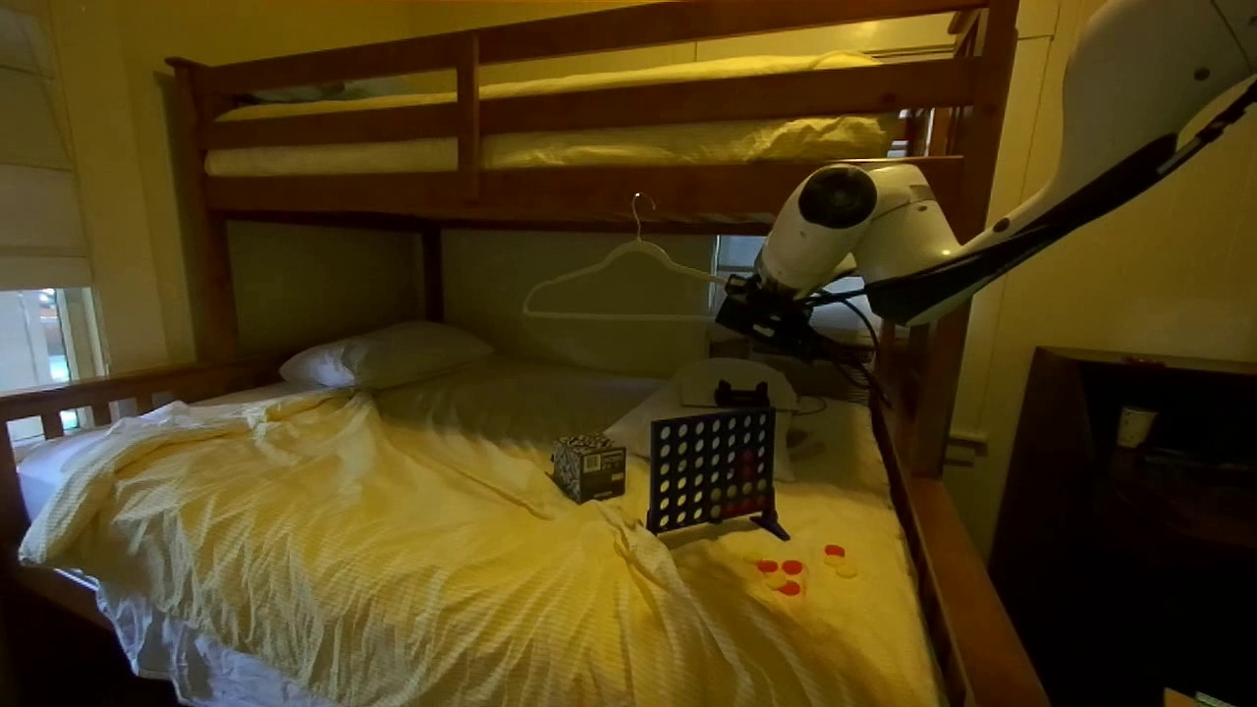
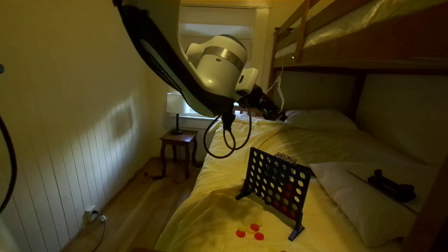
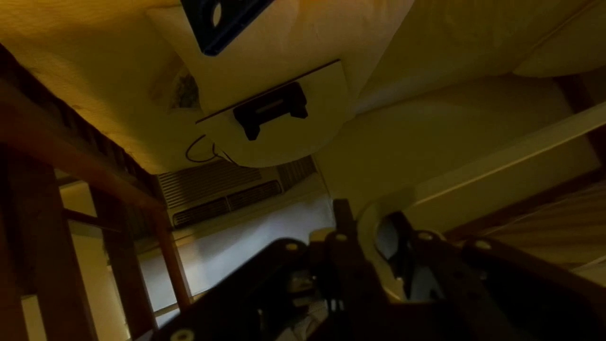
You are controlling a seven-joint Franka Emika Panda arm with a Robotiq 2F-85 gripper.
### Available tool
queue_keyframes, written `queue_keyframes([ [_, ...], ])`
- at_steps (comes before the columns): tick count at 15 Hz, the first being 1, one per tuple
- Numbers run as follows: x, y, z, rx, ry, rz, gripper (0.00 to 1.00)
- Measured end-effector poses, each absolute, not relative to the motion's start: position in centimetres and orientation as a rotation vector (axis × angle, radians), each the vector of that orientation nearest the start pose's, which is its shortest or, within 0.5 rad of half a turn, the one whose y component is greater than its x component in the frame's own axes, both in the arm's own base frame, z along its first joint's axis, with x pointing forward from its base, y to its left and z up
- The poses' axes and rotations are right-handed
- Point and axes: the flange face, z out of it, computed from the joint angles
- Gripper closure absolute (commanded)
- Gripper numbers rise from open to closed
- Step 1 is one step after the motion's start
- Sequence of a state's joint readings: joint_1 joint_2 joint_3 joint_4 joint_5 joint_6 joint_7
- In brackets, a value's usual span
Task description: Pick up the hang wire and put it on the black object
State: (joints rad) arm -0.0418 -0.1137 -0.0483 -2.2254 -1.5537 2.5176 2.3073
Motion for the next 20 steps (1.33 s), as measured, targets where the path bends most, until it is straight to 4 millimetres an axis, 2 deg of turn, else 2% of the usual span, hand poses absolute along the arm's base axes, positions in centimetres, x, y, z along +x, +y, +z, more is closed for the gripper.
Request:
queue_keyframes([
  [6, 54.0, -0.7, 43.5, -2.380, 1.580, -1.708, 0.95],
  [12, 54.9, 2.9, 40.0, -2.436, 1.506, -1.536, 0.95],
  [20, 55.5, 4.6, 37.2, -2.397, 1.509, -1.386, 0.95],
])
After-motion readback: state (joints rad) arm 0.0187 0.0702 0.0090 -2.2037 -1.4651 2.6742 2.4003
